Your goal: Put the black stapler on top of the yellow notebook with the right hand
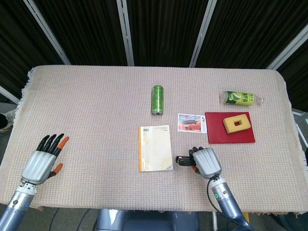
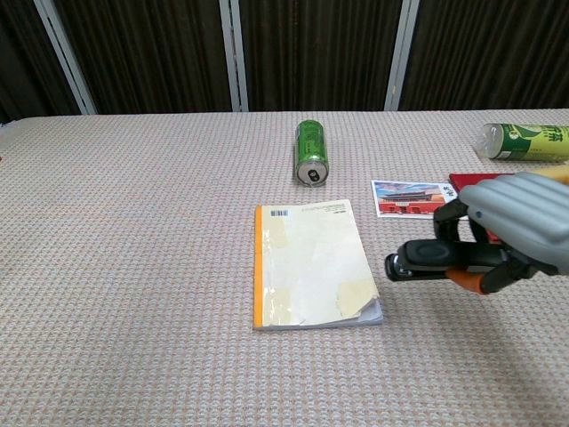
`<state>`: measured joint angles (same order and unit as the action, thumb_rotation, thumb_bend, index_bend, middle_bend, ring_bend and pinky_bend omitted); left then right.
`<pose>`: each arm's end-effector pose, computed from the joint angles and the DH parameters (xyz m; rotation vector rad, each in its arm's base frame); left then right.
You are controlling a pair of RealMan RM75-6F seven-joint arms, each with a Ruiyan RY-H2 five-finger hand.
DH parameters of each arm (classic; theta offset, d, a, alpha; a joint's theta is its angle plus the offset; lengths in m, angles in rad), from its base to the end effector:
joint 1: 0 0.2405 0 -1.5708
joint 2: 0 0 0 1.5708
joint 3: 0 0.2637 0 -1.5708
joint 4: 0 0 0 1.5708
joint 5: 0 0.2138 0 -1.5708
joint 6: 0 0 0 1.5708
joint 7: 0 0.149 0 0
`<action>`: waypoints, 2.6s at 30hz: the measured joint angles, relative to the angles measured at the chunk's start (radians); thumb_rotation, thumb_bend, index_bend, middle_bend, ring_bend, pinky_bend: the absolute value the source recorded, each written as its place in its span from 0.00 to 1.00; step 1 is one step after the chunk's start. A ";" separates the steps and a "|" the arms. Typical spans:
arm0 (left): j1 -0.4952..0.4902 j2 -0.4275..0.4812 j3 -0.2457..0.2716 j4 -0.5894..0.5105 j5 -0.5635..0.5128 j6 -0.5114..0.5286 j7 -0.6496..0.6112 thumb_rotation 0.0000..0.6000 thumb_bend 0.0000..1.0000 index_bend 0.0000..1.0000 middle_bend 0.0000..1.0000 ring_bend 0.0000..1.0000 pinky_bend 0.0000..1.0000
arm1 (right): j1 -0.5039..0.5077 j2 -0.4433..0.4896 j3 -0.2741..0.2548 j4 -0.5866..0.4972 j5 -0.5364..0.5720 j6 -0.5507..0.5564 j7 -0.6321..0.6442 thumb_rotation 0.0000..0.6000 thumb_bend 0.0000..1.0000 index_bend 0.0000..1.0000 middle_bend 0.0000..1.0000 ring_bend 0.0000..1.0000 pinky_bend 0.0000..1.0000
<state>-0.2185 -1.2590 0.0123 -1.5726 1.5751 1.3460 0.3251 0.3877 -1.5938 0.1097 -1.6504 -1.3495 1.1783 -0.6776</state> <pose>-0.2877 0.2095 0.0843 -1.7253 -0.7075 -0.7602 -0.1848 -0.2519 -0.0217 1.8068 -0.7736 0.8360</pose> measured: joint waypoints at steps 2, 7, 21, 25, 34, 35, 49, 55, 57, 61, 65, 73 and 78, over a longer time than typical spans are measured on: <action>-0.001 0.002 0.000 0.000 -0.004 -0.005 -0.004 1.00 0.32 0.00 0.00 0.00 0.08 | 0.017 -0.030 0.006 -0.006 0.015 -0.011 -0.036 1.00 0.45 0.68 0.49 0.56 0.74; -0.004 0.006 -0.006 0.003 -0.021 -0.012 -0.018 1.00 0.32 0.00 0.00 0.00 0.07 | 0.063 -0.108 0.023 -0.005 0.058 -0.039 -0.117 1.00 0.45 0.68 0.49 0.56 0.74; -0.007 0.033 -0.019 0.012 -0.045 -0.011 -0.095 1.00 0.32 0.00 0.00 0.00 0.08 | 0.195 -0.259 0.097 0.044 0.195 -0.093 -0.268 1.00 0.46 0.68 0.49 0.56 0.74; -0.011 0.037 -0.023 0.017 -0.056 -0.021 -0.110 1.00 0.32 0.00 0.00 0.00 0.08 | 0.231 -0.293 0.114 0.069 0.234 -0.107 -0.290 1.00 0.46 0.68 0.49 0.56 0.74; -0.019 0.039 -0.028 0.032 -0.078 -0.041 -0.124 1.00 0.32 0.00 0.00 0.00 0.08 | 0.290 -0.341 0.133 0.155 0.285 -0.138 -0.288 1.00 0.45 0.67 0.49 0.56 0.74; -0.020 0.038 -0.029 0.033 -0.080 -0.043 -0.124 1.00 0.32 0.00 0.00 0.00 0.08 | 0.293 -0.342 0.133 0.163 0.288 -0.139 -0.283 1.00 0.45 0.66 0.48 0.56 0.74; -0.018 0.040 -0.022 0.028 -0.070 -0.031 -0.126 1.00 0.32 0.00 0.00 0.00 0.07 | 0.305 -0.319 0.097 0.146 0.289 -0.090 -0.287 1.00 0.39 0.05 0.23 0.37 0.67; -0.017 0.043 -0.018 0.026 -0.061 -0.025 -0.131 1.00 0.32 0.00 0.00 0.00 0.08 | 0.302 -0.285 0.085 0.079 0.329 -0.073 -0.324 1.00 0.37 0.00 0.09 0.20 0.46; -0.016 0.044 -0.016 0.025 -0.056 -0.020 -0.132 1.00 0.32 0.00 0.00 0.00 0.08 | 0.298 -0.270 0.080 0.052 0.335 -0.055 -0.342 1.00 0.36 0.00 0.04 0.16 0.42; -0.013 0.046 -0.013 0.022 -0.047 -0.011 -0.136 1.00 0.32 0.00 0.00 0.00 0.07 | 0.282 -0.223 0.065 -0.036 0.345 0.004 -0.396 1.00 0.36 0.00 0.00 0.12 0.38; -0.009 0.049 -0.007 0.016 -0.034 -0.001 -0.133 1.00 0.32 0.00 0.00 0.00 0.08 | 0.249 -0.147 0.043 -0.164 0.340 0.097 -0.448 1.00 0.35 0.00 0.00 0.08 0.32; 0.004 0.050 0.002 0.003 -0.007 0.032 -0.114 1.00 0.32 0.00 0.00 0.00 0.08 | 0.112 0.124 -0.059 -0.411 0.219 0.317 -0.438 1.00 0.17 0.00 0.00 0.00 0.01; 0.013 0.048 0.005 -0.004 0.011 0.058 -0.101 1.00 0.32 0.00 0.00 0.00 0.08 | 0.027 0.209 -0.124 -0.370 0.115 0.371 -0.245 1.00 0.17 0.00 0.00 0.00 0.00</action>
